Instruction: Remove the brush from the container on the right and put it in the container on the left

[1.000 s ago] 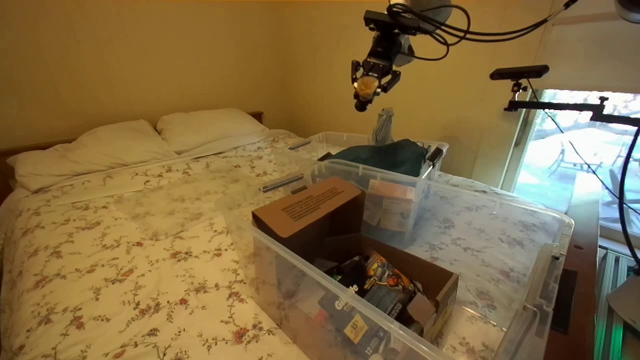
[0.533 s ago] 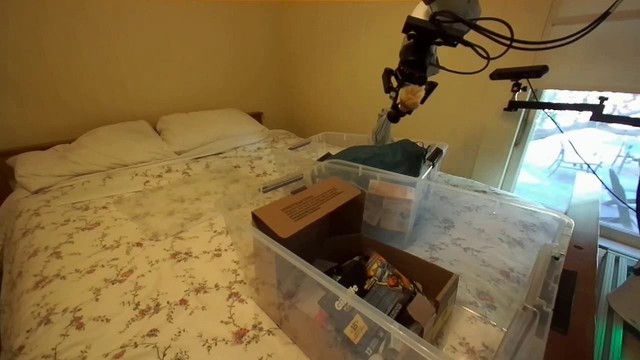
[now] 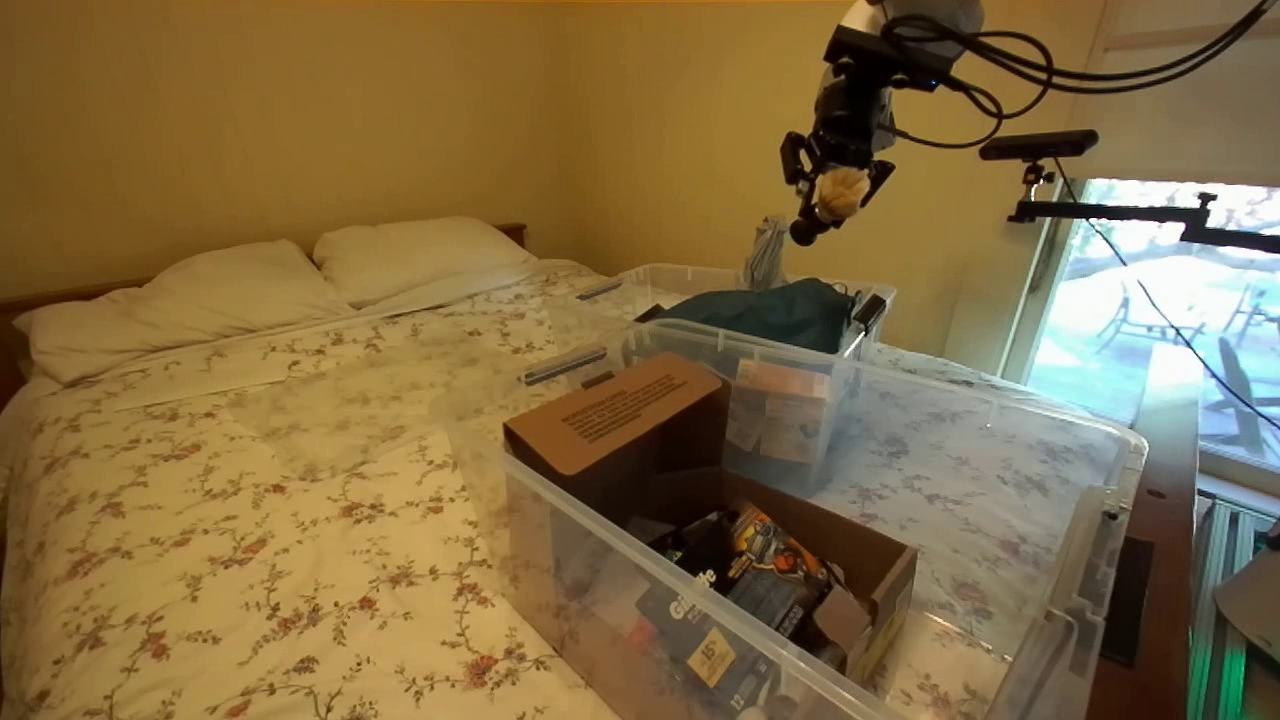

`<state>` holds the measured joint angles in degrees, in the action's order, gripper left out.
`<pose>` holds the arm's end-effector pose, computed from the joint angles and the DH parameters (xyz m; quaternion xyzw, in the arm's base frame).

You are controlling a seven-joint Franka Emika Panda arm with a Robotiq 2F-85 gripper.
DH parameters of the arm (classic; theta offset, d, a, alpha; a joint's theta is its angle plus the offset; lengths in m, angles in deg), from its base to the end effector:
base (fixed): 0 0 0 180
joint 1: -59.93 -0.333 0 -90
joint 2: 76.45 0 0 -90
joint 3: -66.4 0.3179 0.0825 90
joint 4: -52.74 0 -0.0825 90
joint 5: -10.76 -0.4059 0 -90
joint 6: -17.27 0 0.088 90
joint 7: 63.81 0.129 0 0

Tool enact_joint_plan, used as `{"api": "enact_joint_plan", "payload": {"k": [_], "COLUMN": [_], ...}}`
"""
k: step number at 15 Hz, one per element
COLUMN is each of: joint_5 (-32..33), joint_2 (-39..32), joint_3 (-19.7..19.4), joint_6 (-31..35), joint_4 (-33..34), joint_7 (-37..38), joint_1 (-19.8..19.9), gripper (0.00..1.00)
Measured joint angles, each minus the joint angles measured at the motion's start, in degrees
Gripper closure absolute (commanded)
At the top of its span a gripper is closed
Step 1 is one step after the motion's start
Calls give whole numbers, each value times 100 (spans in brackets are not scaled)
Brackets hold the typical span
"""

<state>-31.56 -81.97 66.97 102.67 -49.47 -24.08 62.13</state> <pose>0.5700 0.0750 0.4775 -0.8413 0.3616 0.2879 0.2804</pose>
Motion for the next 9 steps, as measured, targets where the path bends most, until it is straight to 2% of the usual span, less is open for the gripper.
{"api": "enact_joint_plan", "payload": {"k": [5, 9], "joint_5": [5, 0], "joint_2": [268, 1191], "joint_3": [116, 376], "joint_6": [81, 175], "joint_4": [-197, -1051], "joint_7": [-273, -380], "joint_1": [-287, -593], "gripper": [84, 84]}}
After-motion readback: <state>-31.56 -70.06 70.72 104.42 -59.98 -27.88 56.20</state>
